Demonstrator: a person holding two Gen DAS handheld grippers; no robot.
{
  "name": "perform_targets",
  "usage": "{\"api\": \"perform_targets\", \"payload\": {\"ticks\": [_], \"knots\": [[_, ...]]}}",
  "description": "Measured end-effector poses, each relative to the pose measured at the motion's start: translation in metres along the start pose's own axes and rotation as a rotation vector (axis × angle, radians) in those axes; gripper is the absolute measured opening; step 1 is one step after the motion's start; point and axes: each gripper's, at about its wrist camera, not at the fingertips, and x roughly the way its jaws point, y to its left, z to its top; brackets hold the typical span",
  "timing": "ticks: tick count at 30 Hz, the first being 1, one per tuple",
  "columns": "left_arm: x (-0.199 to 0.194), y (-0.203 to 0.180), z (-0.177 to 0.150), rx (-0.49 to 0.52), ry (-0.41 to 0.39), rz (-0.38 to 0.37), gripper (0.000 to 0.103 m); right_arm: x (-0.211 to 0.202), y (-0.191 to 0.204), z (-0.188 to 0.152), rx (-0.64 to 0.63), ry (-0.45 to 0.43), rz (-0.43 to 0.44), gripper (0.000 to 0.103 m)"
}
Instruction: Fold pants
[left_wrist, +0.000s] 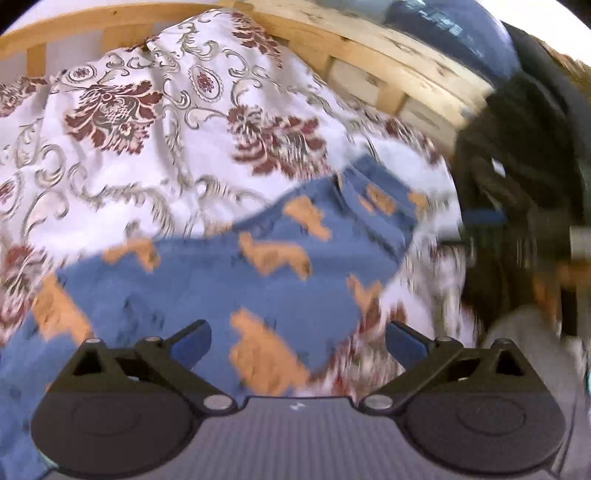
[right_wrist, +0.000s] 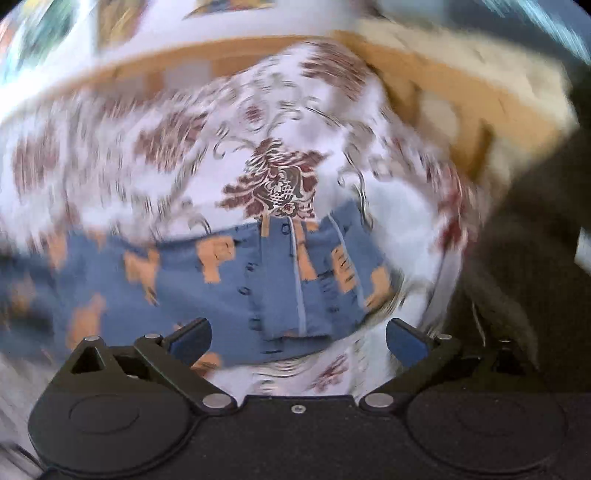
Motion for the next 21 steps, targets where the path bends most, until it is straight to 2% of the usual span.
{"api": "perform_targets", "payload": {"ticks": [3,6,10,13,16,18,21], "knots": [[0.023,-0.002,0.046,-0.068,-0.013,-0.041,0.103,0.005,0.027,-0.009,-0.303,-0.061,-0.137,0.101],[0.056,-0.013,0.086,-0.070,-0.031,-0.061,0.103,0.019,0.038,-0.021,-0.496,-0.077,-0.187,0.101],[0.109,-0.029,0.119,-0.091,0.012,-0.098,0.103,0.032,0.043,-0.030,-0.565,-0.110,-0.199,0.101],[0.142,-0.035,0.130,-0.140,0.075,-0.122,0.103,0.044,0.044,-0.036,-0.567,-0.103,-0.186,0.100],[0.160,-0.036,0.133,-0.177,0.116,-0.123,0.102,0.051,0.048,-0.043,-0.622,-0.107,-0.228,0.097],[0.165,-0.036,0.136,-0.202,0.125,-0.121,0.100,0.055,0.051,-0.045,-0.647,-0.102,-0.213,0.090],[0.169,-0.032,0.140,-0.243,0.143,-0.114,0.090,0.057,0.053,-0.047,-0.676,-0.111,-0.194,0.082]]}}
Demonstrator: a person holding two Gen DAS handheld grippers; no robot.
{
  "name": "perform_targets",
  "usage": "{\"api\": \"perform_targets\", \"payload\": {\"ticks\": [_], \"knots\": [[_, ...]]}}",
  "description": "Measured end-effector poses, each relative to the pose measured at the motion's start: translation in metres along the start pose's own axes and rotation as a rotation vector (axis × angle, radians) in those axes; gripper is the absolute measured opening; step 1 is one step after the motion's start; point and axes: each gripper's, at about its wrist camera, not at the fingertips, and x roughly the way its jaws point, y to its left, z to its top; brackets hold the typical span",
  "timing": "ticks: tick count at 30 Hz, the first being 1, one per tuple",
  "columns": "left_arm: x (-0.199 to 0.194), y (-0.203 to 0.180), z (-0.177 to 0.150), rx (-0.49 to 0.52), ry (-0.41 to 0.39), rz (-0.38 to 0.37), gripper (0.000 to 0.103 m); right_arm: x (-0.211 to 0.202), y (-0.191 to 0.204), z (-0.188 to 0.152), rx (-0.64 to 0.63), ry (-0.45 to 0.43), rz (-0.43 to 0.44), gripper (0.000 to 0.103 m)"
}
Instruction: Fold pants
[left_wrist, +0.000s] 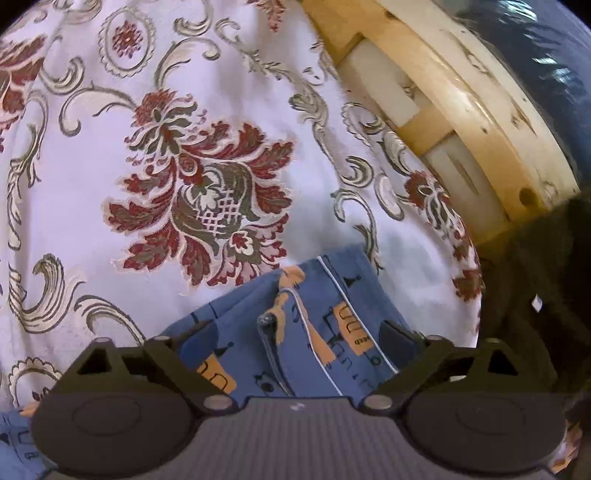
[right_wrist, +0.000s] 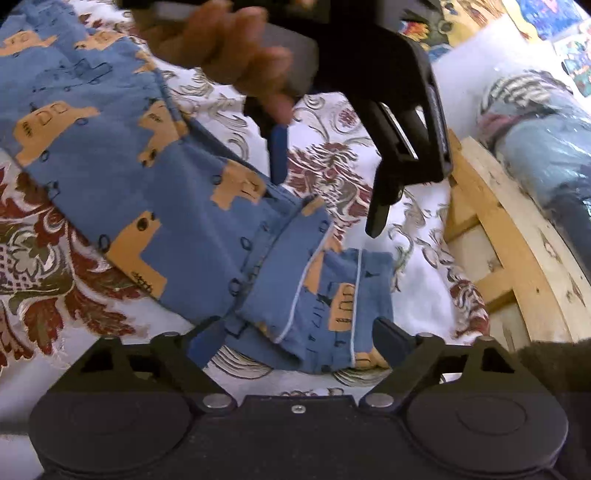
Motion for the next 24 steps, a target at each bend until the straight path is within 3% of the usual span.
{"api": "perform_targets", "payload": {"ticks": [4,7,12,18,24], "knots": [[0.002,0.009,0.011,-0.064,0.032,-0.018,0.063,0.001,0.004,0.000,-0.023,-0.018,0.034,0.068],[0.005,0.011,0.016,-0.106,0.057,-0.021,0.040,0.001,0.007,0.001,-0.035,-0.036,0.059,0.049],[0.008,0.007,0.020,-0.104,0.075,-0.009,0.017,0.000,0.013,0.003,-0.053,-0.058,0.080,0.019],[0.008,-0.003,0.025,-0.102,0.071,0.012,0.011,-0.003,0.005,0.002,0.009,-0.082,0.063,0.009],[0.010,-0.018,0.034,-0.126,0.046,-0.001,0.010,-0.003,-0.016,-0.003,0.139,-0.083,-0.028,0.006]]}}
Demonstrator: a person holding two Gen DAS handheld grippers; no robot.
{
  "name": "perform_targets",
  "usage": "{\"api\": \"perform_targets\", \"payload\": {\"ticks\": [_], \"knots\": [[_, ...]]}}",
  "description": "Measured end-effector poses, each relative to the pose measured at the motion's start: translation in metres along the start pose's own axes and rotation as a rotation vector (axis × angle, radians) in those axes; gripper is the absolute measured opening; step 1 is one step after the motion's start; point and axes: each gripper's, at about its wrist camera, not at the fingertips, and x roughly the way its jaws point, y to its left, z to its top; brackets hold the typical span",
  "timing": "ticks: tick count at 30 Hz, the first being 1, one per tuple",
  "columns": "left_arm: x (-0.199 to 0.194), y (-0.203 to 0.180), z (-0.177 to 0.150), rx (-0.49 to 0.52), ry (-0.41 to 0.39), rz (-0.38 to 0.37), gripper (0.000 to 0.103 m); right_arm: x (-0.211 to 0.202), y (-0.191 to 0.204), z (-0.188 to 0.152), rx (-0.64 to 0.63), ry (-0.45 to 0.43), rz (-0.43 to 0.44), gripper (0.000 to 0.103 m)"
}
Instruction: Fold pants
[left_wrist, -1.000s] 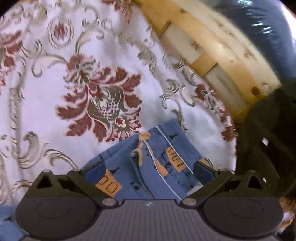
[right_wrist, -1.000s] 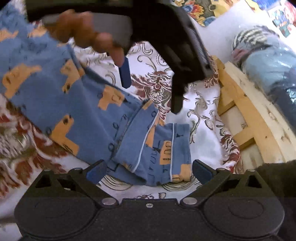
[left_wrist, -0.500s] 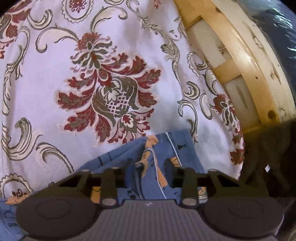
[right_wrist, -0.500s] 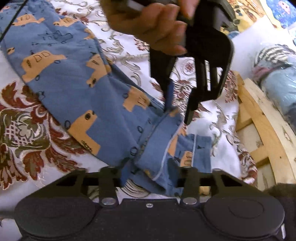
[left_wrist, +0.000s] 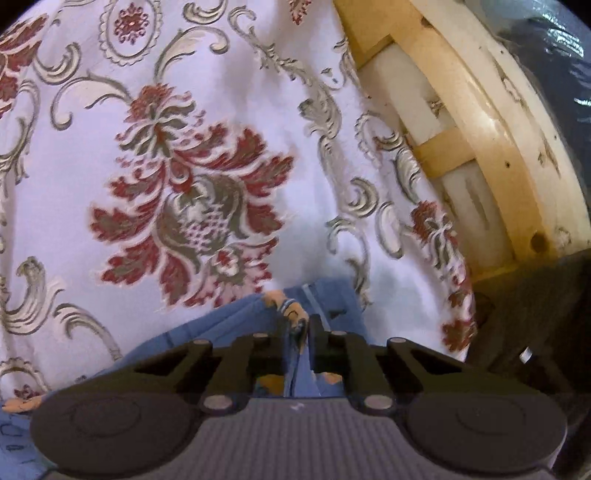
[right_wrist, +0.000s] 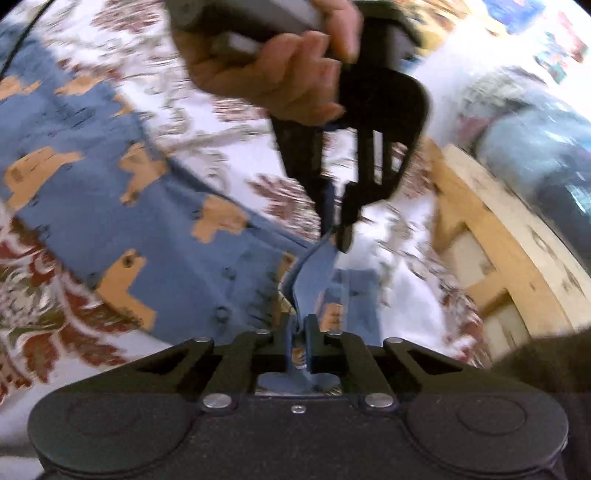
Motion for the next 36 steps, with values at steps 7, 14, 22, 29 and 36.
{"api": "perform_targets", "payload": {"ticks": [7,14,22,29,36], "knots": [[0.022,-0.027,0.008,-0.006,-0.027,0.025,0.010,0.008,-0.029,-0.011,0.192,0.073,-0.076,0.006],[0.044,-0.036,0.008,0.001,-0.043,0.040,0.010,0.017,-0.038,-0.017,0.245,0.116,-0.103,0.005],[0.032,-0.027,0.006,-0.085,-0.061,-0.044,0.067,0.012,-0.036,-0.016,0.237,0.088,-0.188,0.038],[-0.014,-0.026,-0.005,0.051,-0.144,-0.078,0.092,-0.017,-0.030,-0.013,0.205,-0.081,-0.338,0.076],[-0.002,-0.013,-0.027,0.145,-0.025,-0.081,0.081,-0.007,-0.012,-0.007,0.087,-0.090,-0.080,0.025]]}}
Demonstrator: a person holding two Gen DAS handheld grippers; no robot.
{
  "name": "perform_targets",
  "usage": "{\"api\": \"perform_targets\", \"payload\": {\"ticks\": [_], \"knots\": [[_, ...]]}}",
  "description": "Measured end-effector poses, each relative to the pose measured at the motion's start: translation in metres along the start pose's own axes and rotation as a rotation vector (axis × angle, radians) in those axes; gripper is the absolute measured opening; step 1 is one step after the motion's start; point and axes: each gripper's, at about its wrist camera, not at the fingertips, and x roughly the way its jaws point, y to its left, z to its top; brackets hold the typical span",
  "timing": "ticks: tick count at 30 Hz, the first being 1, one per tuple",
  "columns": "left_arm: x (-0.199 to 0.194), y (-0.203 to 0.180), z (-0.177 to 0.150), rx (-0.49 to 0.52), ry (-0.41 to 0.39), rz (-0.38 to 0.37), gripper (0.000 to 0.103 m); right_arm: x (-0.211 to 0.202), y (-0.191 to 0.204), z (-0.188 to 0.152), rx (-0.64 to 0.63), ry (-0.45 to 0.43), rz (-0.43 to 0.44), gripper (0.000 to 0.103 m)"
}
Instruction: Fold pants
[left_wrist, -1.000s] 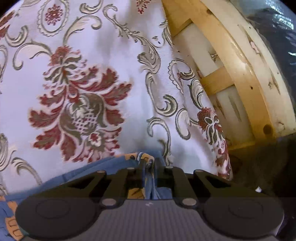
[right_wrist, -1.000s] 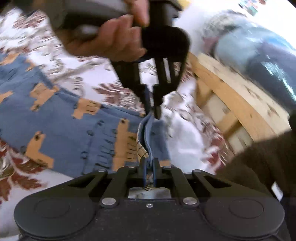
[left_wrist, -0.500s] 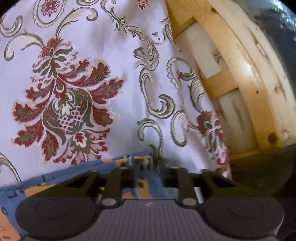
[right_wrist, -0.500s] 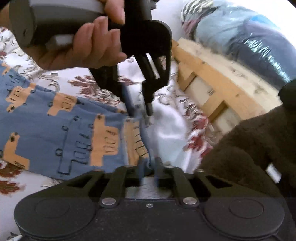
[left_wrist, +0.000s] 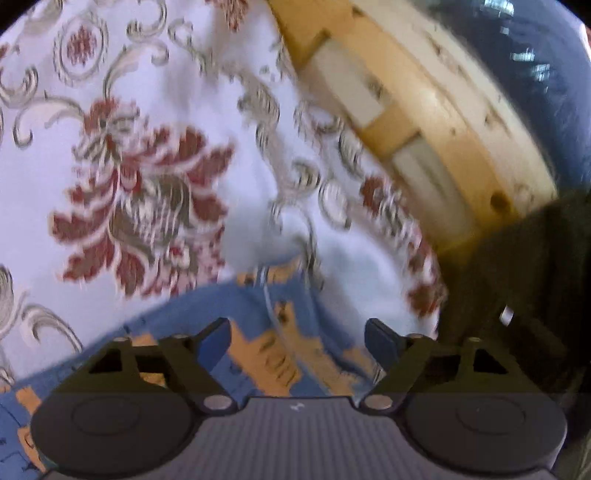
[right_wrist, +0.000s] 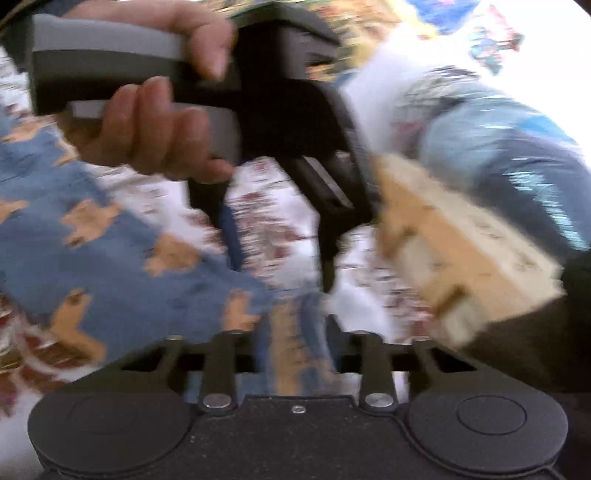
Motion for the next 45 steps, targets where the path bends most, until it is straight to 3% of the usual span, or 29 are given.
{"api": "perform_targets", "payload": {"ticks": [3,8,14,16,17,18,20,24,27,29,33,35,37,41,45], "knots": [[0.009,0.005,-0.003,-0.018,0.023,-0.043,0.078,0.010,0.005,0.001,-0.026,0.057,0.056,0.023],[0.030,-0.001,0.012,-0.079,-0.005,-0.135,0.078,0.027,-0.015,-0.007,0.100,0.171,-0.010,0.026],[0.048,-0.015,0.023,-0.115,-0.029,-0.129,0.084,0.031,-0.014,-0.008,0.088,0.191,-0.011,0.029],[0.043,-0.018,0.019,-0.112,-0.035,-0.138,0.087,0.028,-0.012,-0.008,0.088,0.179,0.001,0.037],[0.036,-0.019,0.015,-0.108,-0.036,-0.149,0.092,0.026,-0.011,-0.009,0.080,0.172,0.006,0.047],[0.030,-0.017,0.012,-0.109,-0.037,-0.151,0.097,0.024,-0.009,-0.009,0.069,0.165,0.003,0.067],[0.008,-0.013,0.003,-0.105,-0.047,-0.157,0.101,0.025,-0.006,-0.009,0.043,0.142,-0.030,0.093],[-0.054,0.008,-0.018,-0.069,-0.076,-0.144,0.103,0.019,-0.009,-0.008,0.053,0.086,-0.031,0.093],[-0.105,0.034,-0.032,-0.029,-0.130,-0.071,0.103,0.010,-0.012,-0.004,0.079,0.024,-0.052,0.102],[-0.142,0.060,-0.046,-0.008,-0.171,0.018,0.103,0.004,-0.013,0.002,0.077,-0.010,-0.064,0.102],[-0.206,0.118,-0.079,0.000,-0.229,0.220,0.103,0.002,0.012,0.029,-0.086,-0.030,-0.025,0.102],[-0.231,0.150,-0.097,-0.035,-0.235,0.304,0.103,-0.002,0.033,0.054,-0.148,-0.070,0.046,0.102],[-0.248,0.180,-0.115,-0.080,-0.226,0.371,0.103,-0.003,0.052,0.083,-0.102,-0.101,0.183,0.102],[-0.262,0.221,-0.153,-0.145,-0.217,0.390,0.103,0.007,0.103,0.132,-0.053,-0.117,0.382,0.102],[-0.253,0.229,-0.176,-0.042,-0.165,0.443,0.103,0.018,0.158,0.154,-0.115,-0.097,0.482,0.102]]}}
